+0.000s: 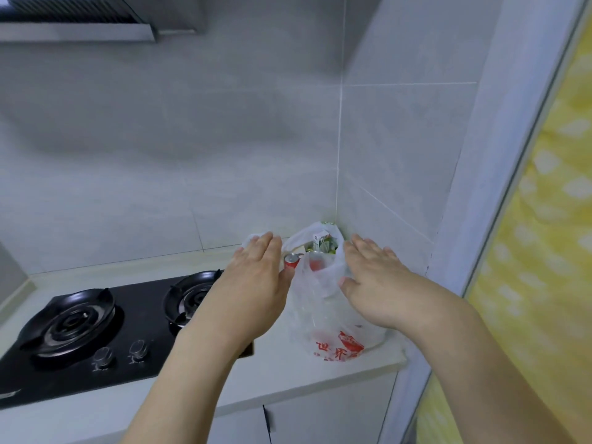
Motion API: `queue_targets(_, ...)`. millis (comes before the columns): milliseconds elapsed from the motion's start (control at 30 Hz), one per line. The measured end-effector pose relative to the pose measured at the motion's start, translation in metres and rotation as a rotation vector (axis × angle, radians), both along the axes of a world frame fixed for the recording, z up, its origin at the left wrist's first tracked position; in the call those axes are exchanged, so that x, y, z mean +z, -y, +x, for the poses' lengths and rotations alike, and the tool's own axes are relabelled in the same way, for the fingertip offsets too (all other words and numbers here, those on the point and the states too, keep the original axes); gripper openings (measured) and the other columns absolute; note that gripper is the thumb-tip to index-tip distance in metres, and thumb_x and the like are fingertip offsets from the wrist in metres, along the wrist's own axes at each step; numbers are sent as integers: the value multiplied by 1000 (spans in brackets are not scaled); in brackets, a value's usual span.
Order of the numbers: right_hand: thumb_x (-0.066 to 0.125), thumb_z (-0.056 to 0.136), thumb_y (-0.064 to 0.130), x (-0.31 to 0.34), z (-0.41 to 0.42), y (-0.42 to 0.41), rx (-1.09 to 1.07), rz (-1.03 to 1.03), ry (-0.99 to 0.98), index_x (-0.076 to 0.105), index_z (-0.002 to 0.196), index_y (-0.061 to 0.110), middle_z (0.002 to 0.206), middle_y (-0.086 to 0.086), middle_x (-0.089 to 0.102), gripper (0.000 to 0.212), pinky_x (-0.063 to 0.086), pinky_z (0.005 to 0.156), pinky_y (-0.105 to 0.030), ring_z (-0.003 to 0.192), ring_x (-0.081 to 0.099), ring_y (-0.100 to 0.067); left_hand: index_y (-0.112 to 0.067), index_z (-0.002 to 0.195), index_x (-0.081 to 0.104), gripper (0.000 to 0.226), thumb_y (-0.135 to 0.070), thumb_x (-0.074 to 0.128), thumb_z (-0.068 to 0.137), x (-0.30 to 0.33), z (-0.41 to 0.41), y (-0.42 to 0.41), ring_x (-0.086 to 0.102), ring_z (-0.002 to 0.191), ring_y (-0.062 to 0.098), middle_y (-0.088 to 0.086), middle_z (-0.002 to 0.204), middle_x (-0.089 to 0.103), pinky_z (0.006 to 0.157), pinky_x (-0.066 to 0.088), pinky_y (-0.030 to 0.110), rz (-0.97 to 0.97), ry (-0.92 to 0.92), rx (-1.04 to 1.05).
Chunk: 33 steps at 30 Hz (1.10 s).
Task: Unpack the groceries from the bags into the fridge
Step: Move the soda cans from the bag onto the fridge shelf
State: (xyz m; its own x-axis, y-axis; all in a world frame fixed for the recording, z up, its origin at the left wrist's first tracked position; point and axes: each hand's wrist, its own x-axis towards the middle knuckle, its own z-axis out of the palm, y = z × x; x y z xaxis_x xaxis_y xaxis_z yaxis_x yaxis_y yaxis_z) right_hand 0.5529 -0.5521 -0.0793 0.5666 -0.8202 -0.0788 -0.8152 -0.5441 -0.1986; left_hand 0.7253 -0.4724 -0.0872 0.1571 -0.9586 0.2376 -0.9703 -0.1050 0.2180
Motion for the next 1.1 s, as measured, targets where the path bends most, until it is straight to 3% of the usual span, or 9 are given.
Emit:
queue_targets(500,26,105,29,-25,97,148,101,35,71,0,156,14,163,-2,-11,59,-5,120,-31,150,-9,-15,-14,156,7,60,-36,29,106,-19,84,117,1,150,11,-1,165,4,118,3,24,69,-42,110)
queue_targets(933,31,105,25,-50,167,259,-5,40,98,14,156,13,164,-2,8,55,3,121,-29,150,4,-12,-14,156,6,63,-39,33,105,-45,176,223,3,150,12,-1,164,5,118,3,24,136,-106,28)
queue_targets(1033,32,104,24,-59,171,280,-30,51,86,25,151,6,160,-6,22,51,10,116,-26,148,15,-15,-15,157,6,65,-40,34,104,-54,184,244,4,150,11,-3,164,6,118,5,25,158,-125,14)
queue_targets(1100,35,103,22,-65,173,295,-44,76,86,43,136,7,147,-6,41,38,23,111,-29,140,31,-21,-15,157,6,66,-41,36,104,-61,188,257,5,150,12,-3,164,8,119,7,27,167,-136,8)
